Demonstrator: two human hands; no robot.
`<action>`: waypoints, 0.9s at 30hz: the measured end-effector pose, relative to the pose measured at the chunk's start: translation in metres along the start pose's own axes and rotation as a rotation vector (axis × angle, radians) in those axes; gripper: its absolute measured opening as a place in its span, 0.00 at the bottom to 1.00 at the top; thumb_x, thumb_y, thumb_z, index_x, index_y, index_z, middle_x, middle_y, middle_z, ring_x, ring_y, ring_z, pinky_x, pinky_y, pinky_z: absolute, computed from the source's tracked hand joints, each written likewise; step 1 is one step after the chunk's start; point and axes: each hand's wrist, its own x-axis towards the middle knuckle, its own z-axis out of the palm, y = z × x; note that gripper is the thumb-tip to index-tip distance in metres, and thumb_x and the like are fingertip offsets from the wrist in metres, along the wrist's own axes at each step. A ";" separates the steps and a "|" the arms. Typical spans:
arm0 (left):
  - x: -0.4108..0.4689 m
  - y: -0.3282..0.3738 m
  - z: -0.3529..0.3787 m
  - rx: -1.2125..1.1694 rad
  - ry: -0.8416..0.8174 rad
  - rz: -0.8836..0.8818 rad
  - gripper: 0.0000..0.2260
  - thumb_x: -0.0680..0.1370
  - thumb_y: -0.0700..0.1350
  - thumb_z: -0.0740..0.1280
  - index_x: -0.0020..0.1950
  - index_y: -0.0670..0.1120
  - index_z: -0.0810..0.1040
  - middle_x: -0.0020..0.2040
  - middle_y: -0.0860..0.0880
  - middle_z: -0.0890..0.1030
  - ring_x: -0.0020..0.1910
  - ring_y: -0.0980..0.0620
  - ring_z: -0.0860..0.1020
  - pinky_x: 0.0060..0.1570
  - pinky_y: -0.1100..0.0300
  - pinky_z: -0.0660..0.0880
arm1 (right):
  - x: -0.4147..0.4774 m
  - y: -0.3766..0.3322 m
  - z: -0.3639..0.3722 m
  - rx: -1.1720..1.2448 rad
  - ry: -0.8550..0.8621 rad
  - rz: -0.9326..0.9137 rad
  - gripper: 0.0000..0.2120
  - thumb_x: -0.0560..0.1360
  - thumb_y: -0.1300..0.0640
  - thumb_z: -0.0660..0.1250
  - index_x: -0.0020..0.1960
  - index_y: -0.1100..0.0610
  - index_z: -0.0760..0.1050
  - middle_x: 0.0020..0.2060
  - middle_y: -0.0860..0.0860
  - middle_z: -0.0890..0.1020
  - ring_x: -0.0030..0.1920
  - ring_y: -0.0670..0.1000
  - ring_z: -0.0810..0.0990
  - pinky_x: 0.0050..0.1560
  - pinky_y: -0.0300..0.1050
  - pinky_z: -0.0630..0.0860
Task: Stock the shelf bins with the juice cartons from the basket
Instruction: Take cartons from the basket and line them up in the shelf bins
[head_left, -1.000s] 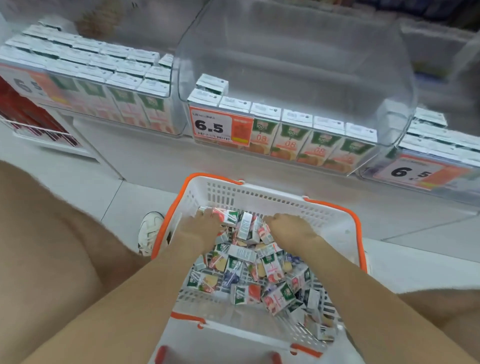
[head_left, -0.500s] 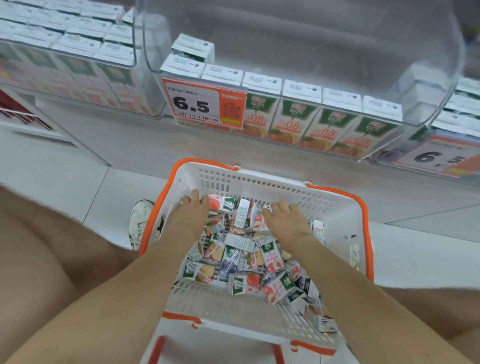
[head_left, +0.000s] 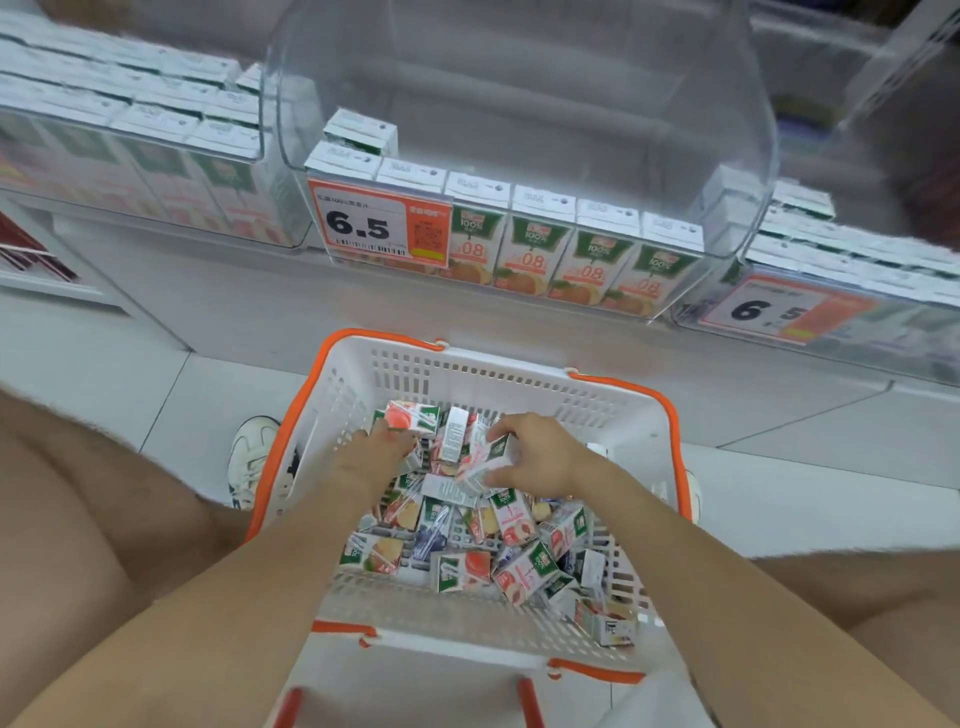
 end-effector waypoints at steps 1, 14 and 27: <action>-0.001 0.001 0.001 -0.010 0.021 -0.021 0.42 0.76 0.26 0.66 0.85 0.51 0.53 0.82 0.39 0.57 0.73 0.36 0.72 0.66 0.45 0.74 | -0.006 -0.002 -0.002 0.014 0.010 -0.021 0.29 0.74 0.47 0.80 0.71 0.52 0.76 0.72 0.52 0.76 0.72 0.55 0.74 0.70 0.49 0.72; -0.028 -0.022 -0.062 -0.726 0.029 0.038 0.12 0.78 0.39 0.69 0.57 0.55 0.79 0.64 0.53 0.77 0.56 0.46 0.80 0.46 0.58 0.74 | -0.030 -0.054 -0.031 0.273 0.146 -0.149 0.26 0.73 0.55 0.81 0.68 0.49 0.76 0.66 0.48 0.79 0.63 0.54 0.80 0.62 0.52 0.80; -0.129 -0.046 -0.197 -1.087 0.011 0.260 0.13 0.81 0.37 0.70 0.64 0.47 0.80 0.56 0.46 0.86 0.53 0.49 0.87 0.55 0.54 0.84 | -0.111 -0.119 -0.114 -0.058 0.310 -0.260 0.24 0.69 0.64 0.73 0.62 0.47 0.78 0.56 0.47 0.79 0.60 0.49 0.73 0.56 0.49 0.72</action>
